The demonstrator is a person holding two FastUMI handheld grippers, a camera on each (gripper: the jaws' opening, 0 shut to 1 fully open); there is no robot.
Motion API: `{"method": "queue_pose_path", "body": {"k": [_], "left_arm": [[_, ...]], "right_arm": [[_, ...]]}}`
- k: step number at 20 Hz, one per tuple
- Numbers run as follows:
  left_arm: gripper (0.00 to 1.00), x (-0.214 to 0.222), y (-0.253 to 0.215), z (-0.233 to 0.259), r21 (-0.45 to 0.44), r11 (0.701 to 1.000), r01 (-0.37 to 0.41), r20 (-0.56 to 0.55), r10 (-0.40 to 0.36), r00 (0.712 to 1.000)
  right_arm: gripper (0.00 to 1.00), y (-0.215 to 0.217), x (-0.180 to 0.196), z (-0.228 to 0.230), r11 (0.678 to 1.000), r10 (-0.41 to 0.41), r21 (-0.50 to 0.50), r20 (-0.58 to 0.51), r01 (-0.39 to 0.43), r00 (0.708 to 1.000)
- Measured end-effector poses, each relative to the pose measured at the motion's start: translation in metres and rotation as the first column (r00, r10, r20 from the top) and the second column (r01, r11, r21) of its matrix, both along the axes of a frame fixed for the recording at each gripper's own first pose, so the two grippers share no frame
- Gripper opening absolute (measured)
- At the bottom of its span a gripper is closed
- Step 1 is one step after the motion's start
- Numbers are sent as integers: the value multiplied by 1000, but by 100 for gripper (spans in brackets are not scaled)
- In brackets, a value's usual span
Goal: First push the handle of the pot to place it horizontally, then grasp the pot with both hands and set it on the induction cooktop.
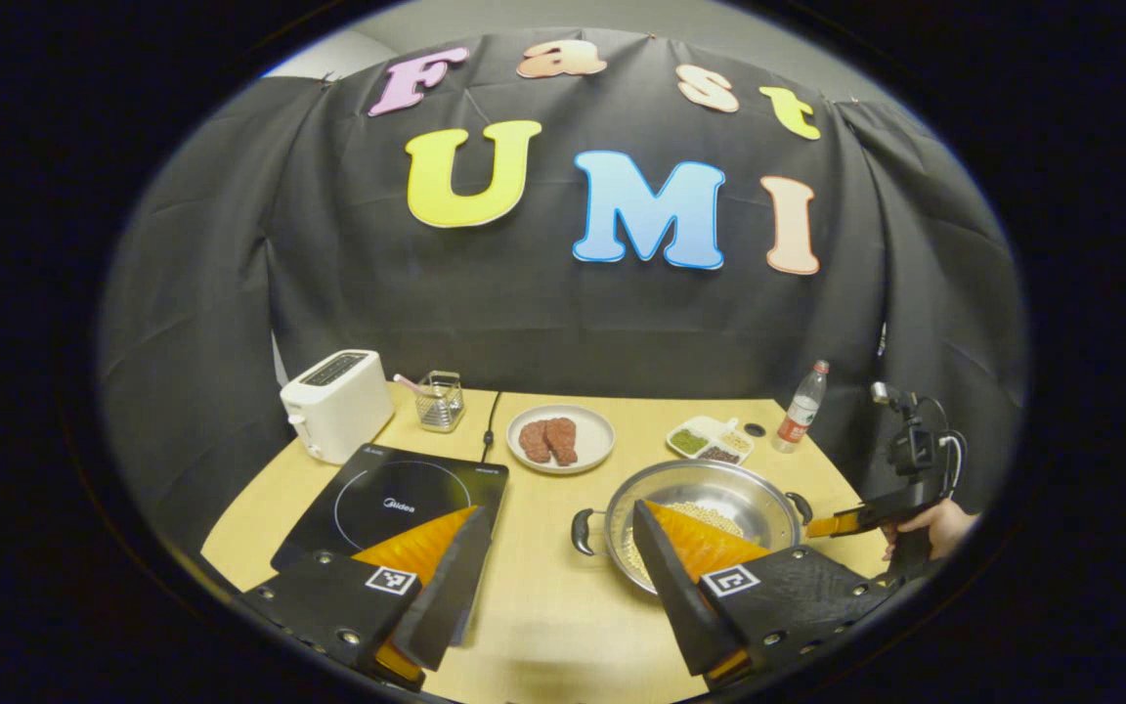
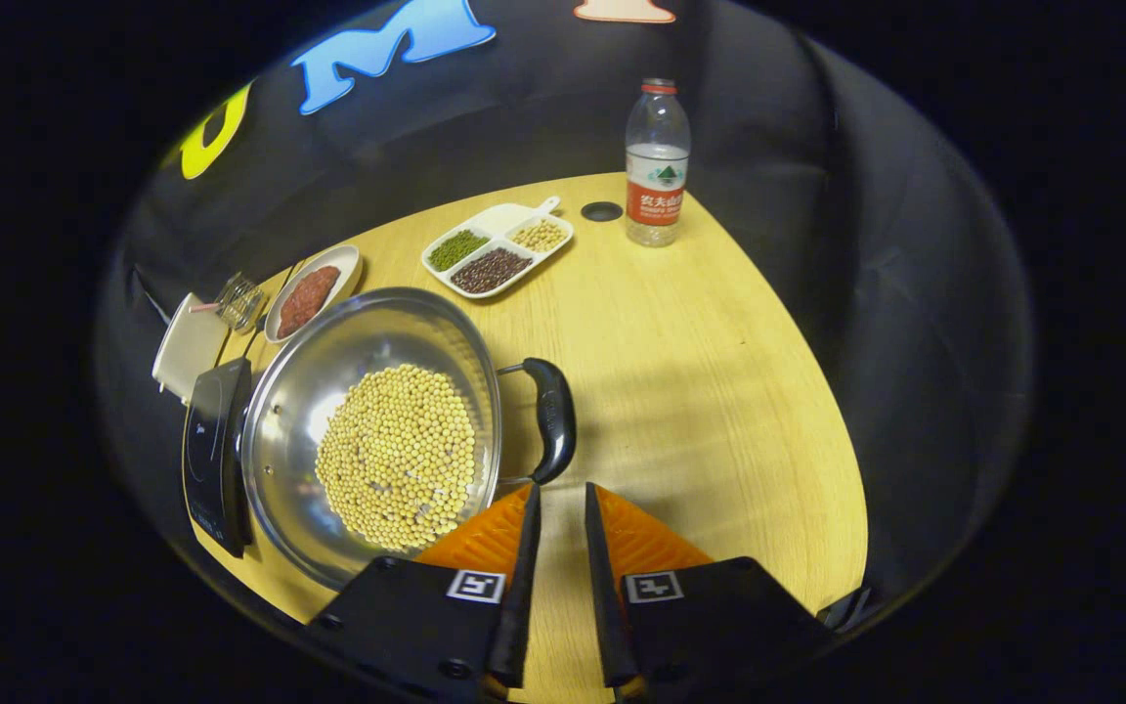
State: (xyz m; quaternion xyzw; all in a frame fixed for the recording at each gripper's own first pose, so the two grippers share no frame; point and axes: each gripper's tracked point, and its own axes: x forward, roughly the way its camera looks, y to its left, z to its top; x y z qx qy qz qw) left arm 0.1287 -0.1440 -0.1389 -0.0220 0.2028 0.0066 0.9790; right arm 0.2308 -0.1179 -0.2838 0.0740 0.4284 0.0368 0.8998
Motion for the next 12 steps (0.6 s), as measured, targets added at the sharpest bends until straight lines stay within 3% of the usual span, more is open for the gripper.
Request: {"method": "queue_pose_path", "body": {"k": [1, 3, 5, 6, 8, 12], "left_arm": [[87, 5, 6, -5, 3, 1000, 11, -6, -11, 1000], [87, 14, 13, -11, -8, 999, 34, -18, -35, 999], [87, 25, 15, -20, -38, 997, 68, -34, -69, 997], [90, 31, 12, -24, -52, 994, 93, -44, -95, 994], [87, 44, 5, -34, -65, 988, 137, -67, -141, 988], [90, 70, -15, -71, -144, 972, 184, -158, -206, 966]], "right_arm": [[51, -4, -2, 5, 1000, -20, 3, 11, 20, 1000], [78, -9, -5, 19, 999, -37, 15, 42, 37, 998], [99, -11, -4, 33, 998, -49, 42, 76, 46, 996], [93, -10, -3, 40, 997, -57, 59, 88, 52, 994], [98, -7, 1, 51, 994, -63, 94, 100, 53, 993], [98, 3, 20, 53, 991, -48, 130, 91, 36, 995]]}}
